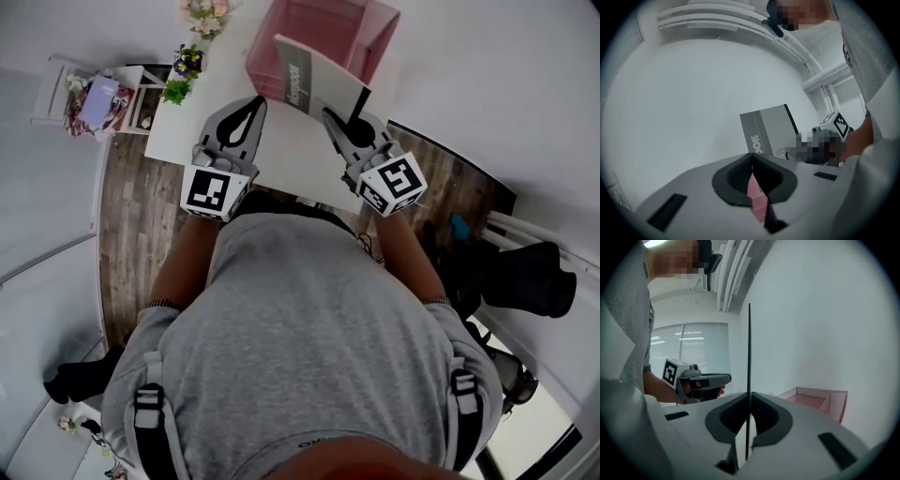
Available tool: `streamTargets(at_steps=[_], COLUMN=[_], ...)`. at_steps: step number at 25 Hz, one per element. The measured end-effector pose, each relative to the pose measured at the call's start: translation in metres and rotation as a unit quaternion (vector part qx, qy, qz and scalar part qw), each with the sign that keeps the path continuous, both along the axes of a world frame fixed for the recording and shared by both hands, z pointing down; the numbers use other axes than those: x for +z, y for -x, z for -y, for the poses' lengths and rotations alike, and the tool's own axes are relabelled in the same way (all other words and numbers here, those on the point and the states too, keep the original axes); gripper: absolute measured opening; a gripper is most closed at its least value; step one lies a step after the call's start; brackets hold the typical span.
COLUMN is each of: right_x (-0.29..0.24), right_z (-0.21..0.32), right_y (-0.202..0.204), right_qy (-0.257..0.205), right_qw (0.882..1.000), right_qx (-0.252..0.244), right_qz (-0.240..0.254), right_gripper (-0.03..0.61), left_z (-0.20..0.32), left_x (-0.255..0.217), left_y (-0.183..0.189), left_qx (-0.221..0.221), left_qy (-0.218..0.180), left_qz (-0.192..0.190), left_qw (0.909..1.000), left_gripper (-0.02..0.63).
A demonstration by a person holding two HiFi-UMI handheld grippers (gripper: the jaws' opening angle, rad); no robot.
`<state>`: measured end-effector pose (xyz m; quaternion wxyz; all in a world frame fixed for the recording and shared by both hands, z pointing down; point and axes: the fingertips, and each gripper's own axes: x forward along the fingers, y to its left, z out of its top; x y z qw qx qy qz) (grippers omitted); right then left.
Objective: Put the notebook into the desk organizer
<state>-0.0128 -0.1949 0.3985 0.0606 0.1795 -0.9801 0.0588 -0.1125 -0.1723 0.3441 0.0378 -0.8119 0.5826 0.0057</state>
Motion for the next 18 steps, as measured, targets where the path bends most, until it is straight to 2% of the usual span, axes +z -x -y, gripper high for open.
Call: streamTargets(at_steps=[3,9,18], right_x=[0.006,0.025,0.041], right_z=[0.015,0.043,0.079], right_y=[0.005,0.022,0.050], right_qy=[0.020,0.093,0.187], right_qw=[1.000,0.994,0.979], right_qx=[0.003,0.035,0.076], right_qz=[-0.006,-0.047,-0.034], right_gripper=[0.017,0.017,0.017], left_z=[0.015,0.043,0.085], left_x=[0.000,0.000,0.003], left_y=[0.005,0.025,0.039], left_qx=[0.004,0.024,0.091], left_qy=[0.001,-0.004,-0.014], left_qz=[0.006,0.018,0.022], left_qw=[1.0000,0.9995,0.9955], left_gripper=[0.020,0.020,0.018])
